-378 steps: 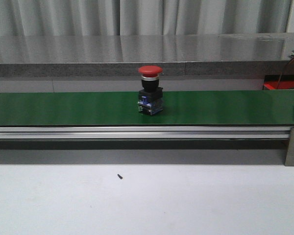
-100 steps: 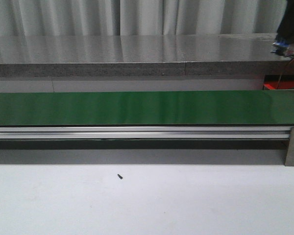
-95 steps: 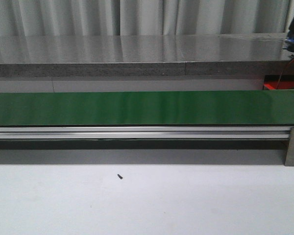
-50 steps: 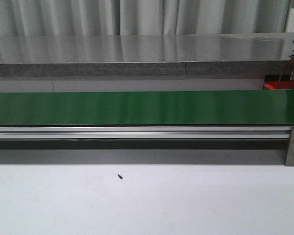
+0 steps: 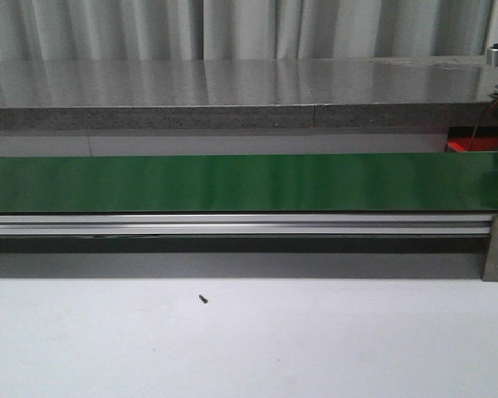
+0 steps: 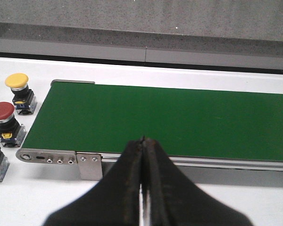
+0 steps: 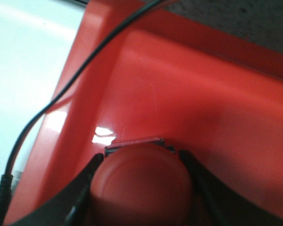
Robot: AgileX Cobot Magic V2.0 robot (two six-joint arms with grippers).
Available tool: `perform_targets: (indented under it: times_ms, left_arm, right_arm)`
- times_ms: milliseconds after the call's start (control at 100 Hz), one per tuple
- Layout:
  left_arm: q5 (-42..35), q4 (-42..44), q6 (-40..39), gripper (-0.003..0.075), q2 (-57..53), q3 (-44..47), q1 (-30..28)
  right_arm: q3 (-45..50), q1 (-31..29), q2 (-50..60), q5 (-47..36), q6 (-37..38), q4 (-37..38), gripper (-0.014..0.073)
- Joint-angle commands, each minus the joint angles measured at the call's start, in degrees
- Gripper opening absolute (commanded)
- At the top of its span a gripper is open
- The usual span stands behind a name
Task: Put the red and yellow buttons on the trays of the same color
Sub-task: 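Carry the button into the red tray and release it, then withdraw the right gripper from the red tray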
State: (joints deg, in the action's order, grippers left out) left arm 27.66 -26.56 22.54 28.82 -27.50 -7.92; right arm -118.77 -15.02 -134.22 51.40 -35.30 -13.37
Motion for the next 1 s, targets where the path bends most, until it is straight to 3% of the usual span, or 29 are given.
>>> perform_targets:
  times_ms: [0, 120, 210, 650, 770, 990]
  left_arm:
    - [-4.6, -1.2, 0.1, -0.0019, 0.2, -1.6, 0.2]
    - [-4.6, -1.2, 0.1, -0.0019, 0.2, -1.6, 0.2]
    - [-4.6, -1.2, 0.1, -0.0019, 0.2, -1.6, 0.2]
    - [-4.6, -1.2, 0.1, -0.0019, 0.2, -1.6, 0.2]
    - [-4.6, -1.2, 0.1, -0.0019, 0.2, -1.6, 0.2]
    - [-4.6, -1.2, 0.1, -0.0019, 0.2, -1.6, 0.2]
  right_arm:
    - [-2.0, -0.8, 4.1, -1.1, 0.1, -0.4, 0.0351]
    - [-3.4, -1.0, 4.5, -0.5, 1.6, -0.4, 0.0568]
    - [-4.2, -1.1, 5.7, -0.3, 3.1, -0.4, 0.0636]
    - [-4.7, -0.3, 20.9, 6.8, 3.6, -7.3, 0.0635]
    - [-4.1, 1.3, 25.7, 8.9, 6.2, -7.4, 0.0583]
    - [6.4, 6.2, 37.5, 8.6, 6.5, -7.2, 0.0547]
